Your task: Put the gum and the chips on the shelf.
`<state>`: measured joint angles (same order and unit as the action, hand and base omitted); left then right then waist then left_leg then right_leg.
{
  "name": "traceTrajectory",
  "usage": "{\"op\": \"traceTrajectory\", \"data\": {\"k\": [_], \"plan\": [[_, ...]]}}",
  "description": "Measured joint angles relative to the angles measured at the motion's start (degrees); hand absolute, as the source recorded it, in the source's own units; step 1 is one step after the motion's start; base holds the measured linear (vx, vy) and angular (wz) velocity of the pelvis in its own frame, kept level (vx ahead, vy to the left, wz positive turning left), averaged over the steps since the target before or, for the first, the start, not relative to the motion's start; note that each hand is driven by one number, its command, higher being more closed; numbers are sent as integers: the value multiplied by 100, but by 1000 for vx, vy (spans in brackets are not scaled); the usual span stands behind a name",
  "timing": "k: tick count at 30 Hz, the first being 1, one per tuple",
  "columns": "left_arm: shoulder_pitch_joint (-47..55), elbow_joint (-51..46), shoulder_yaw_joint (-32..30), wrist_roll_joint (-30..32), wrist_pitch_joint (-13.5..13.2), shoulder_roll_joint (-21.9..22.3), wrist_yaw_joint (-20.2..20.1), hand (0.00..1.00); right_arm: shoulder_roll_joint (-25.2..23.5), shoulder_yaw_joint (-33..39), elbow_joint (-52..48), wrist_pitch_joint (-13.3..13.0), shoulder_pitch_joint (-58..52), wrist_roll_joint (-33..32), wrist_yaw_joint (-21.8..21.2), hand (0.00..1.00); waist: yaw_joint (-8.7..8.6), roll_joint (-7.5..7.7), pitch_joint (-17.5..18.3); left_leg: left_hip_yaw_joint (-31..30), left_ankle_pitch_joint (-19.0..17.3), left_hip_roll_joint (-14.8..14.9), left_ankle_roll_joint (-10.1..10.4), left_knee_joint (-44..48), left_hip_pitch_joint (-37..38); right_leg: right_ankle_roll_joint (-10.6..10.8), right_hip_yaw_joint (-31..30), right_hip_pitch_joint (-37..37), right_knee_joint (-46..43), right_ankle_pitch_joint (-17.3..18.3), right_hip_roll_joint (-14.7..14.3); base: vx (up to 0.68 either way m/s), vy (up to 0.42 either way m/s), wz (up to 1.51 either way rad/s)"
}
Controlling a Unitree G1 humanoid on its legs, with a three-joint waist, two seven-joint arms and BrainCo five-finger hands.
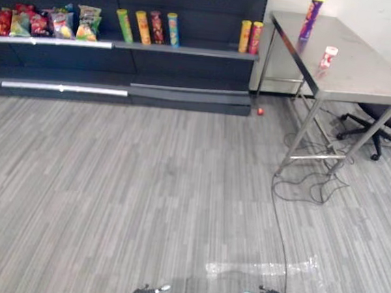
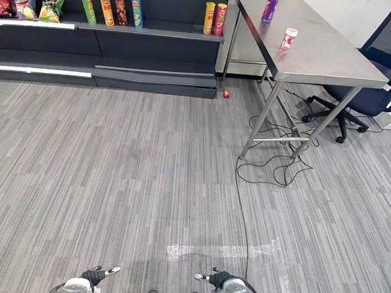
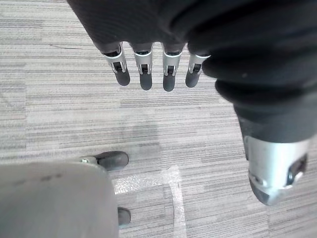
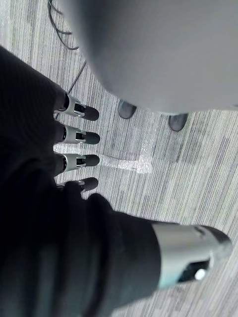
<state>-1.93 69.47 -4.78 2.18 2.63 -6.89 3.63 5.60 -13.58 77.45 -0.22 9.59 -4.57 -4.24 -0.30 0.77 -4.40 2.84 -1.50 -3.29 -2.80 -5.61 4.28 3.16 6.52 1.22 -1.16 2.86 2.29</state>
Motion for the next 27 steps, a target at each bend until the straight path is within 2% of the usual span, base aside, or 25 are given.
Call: {"op": "traceTrajectory", "data": {"k": [7, 27], "plan": [[14, 101, -20, -210, -11, 48, -8, 0, 12, -33, 0, -52, -38, 9, 3, 0, -90, -1, 1, 9, 66, -12, 1, -27, 9, -1, 6, 7, -4, 0, 8, -39, -3, 0], [-12, 113, -15, -208, -77, 223, -26, 0, -1, -104, 0, -59, -31, -87, -6, 0, -90, 27, 14, 38, 64, -122, 6, -31, 39, 58, 38, 112, 125, -37, 109, 7, 6, 1]]}}
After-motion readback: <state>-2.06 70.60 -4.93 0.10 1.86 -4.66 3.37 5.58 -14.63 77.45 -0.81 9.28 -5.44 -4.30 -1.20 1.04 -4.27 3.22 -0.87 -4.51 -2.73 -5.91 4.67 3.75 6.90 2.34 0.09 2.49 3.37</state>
